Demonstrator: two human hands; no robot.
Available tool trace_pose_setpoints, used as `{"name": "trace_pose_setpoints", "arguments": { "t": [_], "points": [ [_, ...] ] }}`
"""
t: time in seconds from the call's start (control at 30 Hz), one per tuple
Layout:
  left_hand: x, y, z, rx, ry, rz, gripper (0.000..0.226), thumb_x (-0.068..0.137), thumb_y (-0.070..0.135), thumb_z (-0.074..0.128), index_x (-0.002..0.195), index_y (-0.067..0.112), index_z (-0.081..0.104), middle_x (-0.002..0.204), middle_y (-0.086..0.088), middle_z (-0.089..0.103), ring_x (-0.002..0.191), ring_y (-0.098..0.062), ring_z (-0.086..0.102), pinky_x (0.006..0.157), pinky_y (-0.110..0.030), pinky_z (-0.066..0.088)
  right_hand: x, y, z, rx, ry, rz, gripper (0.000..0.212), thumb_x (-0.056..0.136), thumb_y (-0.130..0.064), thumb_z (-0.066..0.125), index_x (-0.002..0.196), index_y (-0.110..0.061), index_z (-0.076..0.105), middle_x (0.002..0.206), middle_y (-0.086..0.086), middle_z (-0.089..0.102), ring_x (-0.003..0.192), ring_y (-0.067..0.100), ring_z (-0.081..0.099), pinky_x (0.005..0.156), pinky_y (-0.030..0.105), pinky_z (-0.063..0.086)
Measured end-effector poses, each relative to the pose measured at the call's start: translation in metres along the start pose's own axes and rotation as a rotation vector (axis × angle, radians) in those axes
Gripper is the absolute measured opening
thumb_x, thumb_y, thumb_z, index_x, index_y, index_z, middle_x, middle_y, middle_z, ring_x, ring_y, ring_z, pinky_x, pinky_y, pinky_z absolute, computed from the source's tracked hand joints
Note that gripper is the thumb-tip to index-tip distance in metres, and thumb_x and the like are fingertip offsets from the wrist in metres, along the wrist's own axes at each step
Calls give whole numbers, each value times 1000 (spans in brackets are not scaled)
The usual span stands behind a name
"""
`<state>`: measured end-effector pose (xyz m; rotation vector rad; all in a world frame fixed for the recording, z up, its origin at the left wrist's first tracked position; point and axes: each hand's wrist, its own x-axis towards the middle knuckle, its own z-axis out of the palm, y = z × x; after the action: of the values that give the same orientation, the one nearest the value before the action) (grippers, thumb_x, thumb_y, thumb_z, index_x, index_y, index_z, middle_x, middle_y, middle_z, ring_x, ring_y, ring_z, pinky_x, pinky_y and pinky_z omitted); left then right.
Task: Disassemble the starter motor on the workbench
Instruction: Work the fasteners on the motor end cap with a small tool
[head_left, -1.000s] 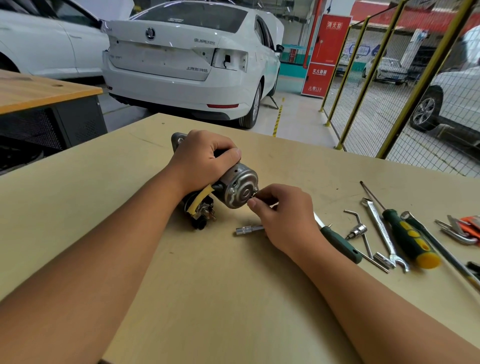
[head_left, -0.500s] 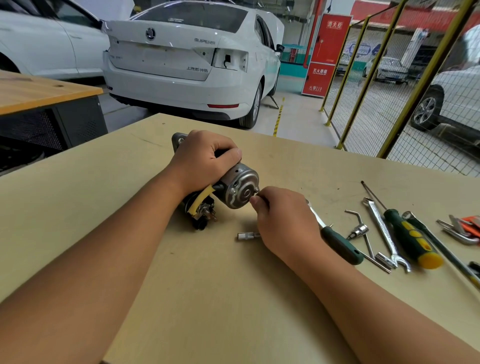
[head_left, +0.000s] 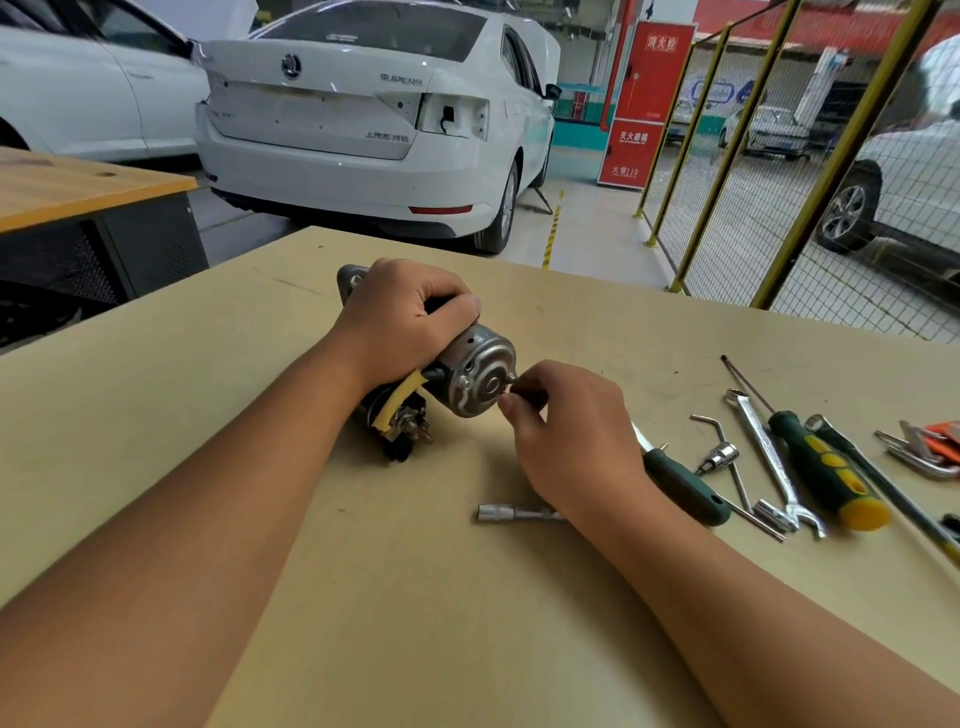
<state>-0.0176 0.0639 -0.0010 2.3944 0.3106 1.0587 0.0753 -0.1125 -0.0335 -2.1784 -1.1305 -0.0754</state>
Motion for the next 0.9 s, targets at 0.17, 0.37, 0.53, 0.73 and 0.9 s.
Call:
{"name": "trace_pose_setpoints", "arguments": {
  "t": [0.17,0.37,0.53,0.73,0.9],
  "points": [
    [0,1,0,7,-2,12,27,94,30,60,86,15,82,75,2,76,75,-16,71,72,-46,59,-9,-5,4,-59,71,34,22,95,-47,54,100,-26,61,95,-8,62,88,18,56,72,36,47],
    [0,1,0,5,3,-2,29,93,32,60,85,16,82,74,3,76,76,-17,72,72,-45,59,-8,-10,9,-267,58,15,28,103,-45,39,92,-23,52,90,-2,59,83,28,55,62,36,37],
    [0,0,-1,25,5,0,28,93,32,60,86,17,82,75,4,76,76,-16,72,73,-46,59,-7,-10,8,-348,26,-6,27,104,-40,40,82,-24,41,76,-2,44,69,27,44,51,33,22],
    [0,-1,-1,21,9,1,27,93,32,60,85,18,82,74,6,75,75,-15,71,73,-46,60,-2,-10,1,-316,-25,13,22,99,-45,52,94,-24,55,91,-1,61,76,26,52,58,33,34],
    [1,-3,0,5,5,-1,29,92,36,59,82,19,81,74,5,75,76,-18,71,73,-47,58,-9,-4,-20,-304,-217,-374,59,77,-86,43,79,-27,52,66,-10,54,62,9,52,49,27,33]
  ]
}}
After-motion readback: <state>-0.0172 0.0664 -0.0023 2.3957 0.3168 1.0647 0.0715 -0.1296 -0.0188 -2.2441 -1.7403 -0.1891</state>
